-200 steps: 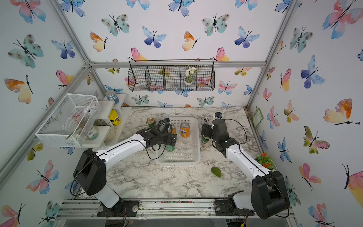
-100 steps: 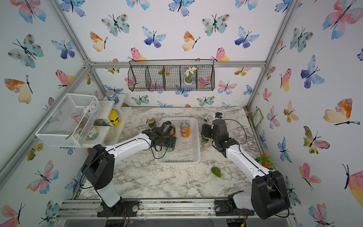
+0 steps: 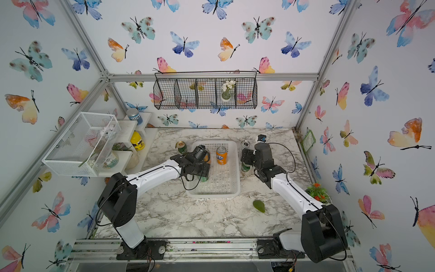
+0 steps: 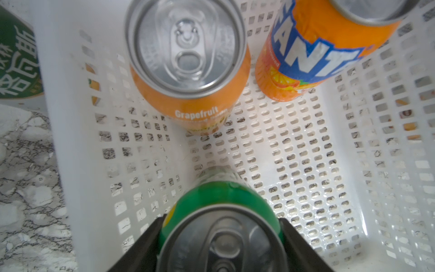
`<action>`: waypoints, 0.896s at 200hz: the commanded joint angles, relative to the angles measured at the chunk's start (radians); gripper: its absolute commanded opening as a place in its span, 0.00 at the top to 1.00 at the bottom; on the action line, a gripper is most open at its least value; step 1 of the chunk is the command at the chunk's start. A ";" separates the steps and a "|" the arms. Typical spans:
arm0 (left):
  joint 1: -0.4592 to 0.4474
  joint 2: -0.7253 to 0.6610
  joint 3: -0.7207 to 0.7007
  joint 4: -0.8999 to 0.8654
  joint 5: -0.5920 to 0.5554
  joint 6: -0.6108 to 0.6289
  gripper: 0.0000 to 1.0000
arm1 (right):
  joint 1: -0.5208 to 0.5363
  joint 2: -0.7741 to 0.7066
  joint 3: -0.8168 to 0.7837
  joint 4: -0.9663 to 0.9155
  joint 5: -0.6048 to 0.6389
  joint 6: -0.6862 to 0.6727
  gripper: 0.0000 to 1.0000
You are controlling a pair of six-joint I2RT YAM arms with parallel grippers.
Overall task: Take out the drinks from the basket
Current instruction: Pick up the drink from the basket, then place the drink at the center of the board.
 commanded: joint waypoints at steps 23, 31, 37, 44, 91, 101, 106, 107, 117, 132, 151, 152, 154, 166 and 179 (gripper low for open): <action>-0.001 -0.125 0.085 -0.049 0.009 -0.002 0.34 | 0.003 -0.010 -0.006 0.015 0.007 -0.001 0.17; 0.000 -0.139 0.098 -0.061 0.005 -0.007 0.34 | 0.002 -0.010 -0.005 0.014 0.008 -0.001 0.17; 0.002 -0.151 0.107 -0.069 0.004 -0.005 0.34 | 0.003 -0.010 -0.005 0.017 0.007 -0.002 0.17; 0.005 -0.166 0.119 -0.077 0.001 -0.006 0.34 | 0.003 -0.010 -0.005 0.015 0.007 -0.002 0.17; 0.041 -0.294 0.145 -0.086 -0.041 0.006 0.34 | 0.003 -0.004 -0.003 0.015 0.005 -0.002 0.17; 0.057 -0.321 0.145 -0.086 -0.055 0.013 0.33 | 0.003 -0.004 -0.003 0.016 0.005 -0.002 0.16; 0.067 -0.331 0.144 -0.086 -0.062 0.017 0.33 | 0.003 -0.002 -0.003 0.016 0.004 -0.001 0.16; 0.069 -0.332 0.144 -0.086 -0.065 0.019 0.33 | 0.003 -0.002 -0.002 0.016 0.004 -0.001 0.17; 0.094 -0.347 0.138 -0.086 -0.077 0.025 0.33 | 0.003 -0.002 -0.002 0.016 0.004 -0.001 0.17; 0.144 -0.362 0.123 -0.085 -0.067 0.025 0.33 | 0.003 -0.002 0.000 0.016 0.005 -0.001 0.16; 0.208 -0.378 0.079 -0.059 -0.048 0.016 0.34 | 0.003 -0.001 0.001 0.015 0.005 -0.001 0.16; 0.211 -0.380 0.077 -0.056 -0.048 0.016 0.34 | 0.003 -0.001 0.001 0.015 0.005 -0.001 0.16; 0.216 -0.381 0.073 -0.052 -0.047 0.016 0.34 | 0.002 -0.001 0.001 0.015 0.005 -0.001 0.16; 0.247 -0.388 0.041 -0.032 -0.044 0.006 0.34 | 0.003 -0.002 0.000 0.016 0.006 -0.001 0.16; 0.267 -0.388 0.016 -0.010 -0.045 -0.001 0.34 | 0.003 -0.002 -0.002 0.017 0.007 -0.001 0.16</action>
